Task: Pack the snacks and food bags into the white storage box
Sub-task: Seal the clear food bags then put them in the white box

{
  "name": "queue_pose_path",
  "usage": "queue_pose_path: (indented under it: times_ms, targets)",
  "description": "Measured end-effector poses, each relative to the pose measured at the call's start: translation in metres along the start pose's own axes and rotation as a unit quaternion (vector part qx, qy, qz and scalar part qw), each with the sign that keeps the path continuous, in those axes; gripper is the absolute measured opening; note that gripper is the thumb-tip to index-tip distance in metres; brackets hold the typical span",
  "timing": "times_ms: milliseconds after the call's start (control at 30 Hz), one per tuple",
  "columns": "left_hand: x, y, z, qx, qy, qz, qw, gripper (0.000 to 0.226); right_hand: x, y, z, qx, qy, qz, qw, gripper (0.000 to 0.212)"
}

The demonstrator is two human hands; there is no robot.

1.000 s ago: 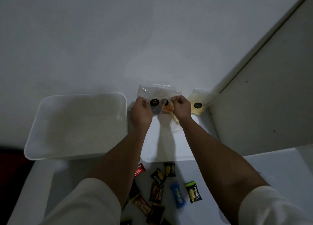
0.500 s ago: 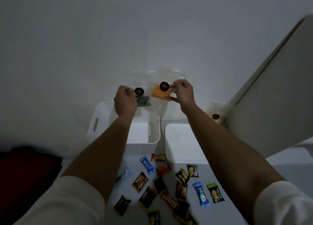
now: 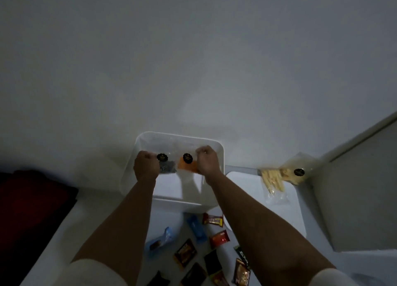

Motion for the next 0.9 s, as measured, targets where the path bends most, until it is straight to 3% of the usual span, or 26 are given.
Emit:
queue_pose_path:
  times_ms: [167,333,467,533,667,733,800,900]
  targets:
    - [0.025,0.040,0.032,-0.066,0.007,-0.027,0.997,0.024,0.026,-0.046,0.033,0.067,0.011,0.016,0.998,0.025]
    - [0.034,0.062,0.038,-0.133,-0.017,-0.102,0.986,0.020,0.042,-0.064,0.047,0.078,0.031,0.056,0.995,0.013]
    - [0.039,0.054,0.034,-0.143,0.004,-0.102,0.985,0.046,0.065,-0.068,0.037,0.135,0.141,0.087,0.977,0.047]
    - [0.039,0.044,0.027,-0.131,0.016,-0.096,0.987,0.057,0.071,-0.071,0.020,0.195,0.174,0.117,0.958,0.044]
    - [0.031,0.025,-0.003,-0.116,0.025,-0.101,0.988,0.058,0.046,-0.064,0.013,0.186,0.116,0.013,0.976,0.070]
    - [0.028,0.015,-0.019,-0.113,0.038,-0.099,0.988,0.054,0.034,-0.049,-0.002,0.185,0.122,-0.003,0.975,0.051]
    - [0.030,-0.007,-0.036,-0.064,0.073,-0.064,0.993,0.027,0.015,-0.030,-0.018,0.163,0.115,-0.021,0.980,0.022]
    - [0.038,-0.050,-0.071,0.011,0.099,-0.030,0.995,0.032,-0.017,-0.001,-0.029,0.085,0.079,-0.043,0.992,0.024]
Point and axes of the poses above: each hand's wrist, its own z-axis towards the middle knuckle, its own x-axis out of the palm, y = z × x, the point moved 10 cm from there along z, towards the middle knuckle, and after that the axes turned 2 degrees about -z, right-handed, at the moved point
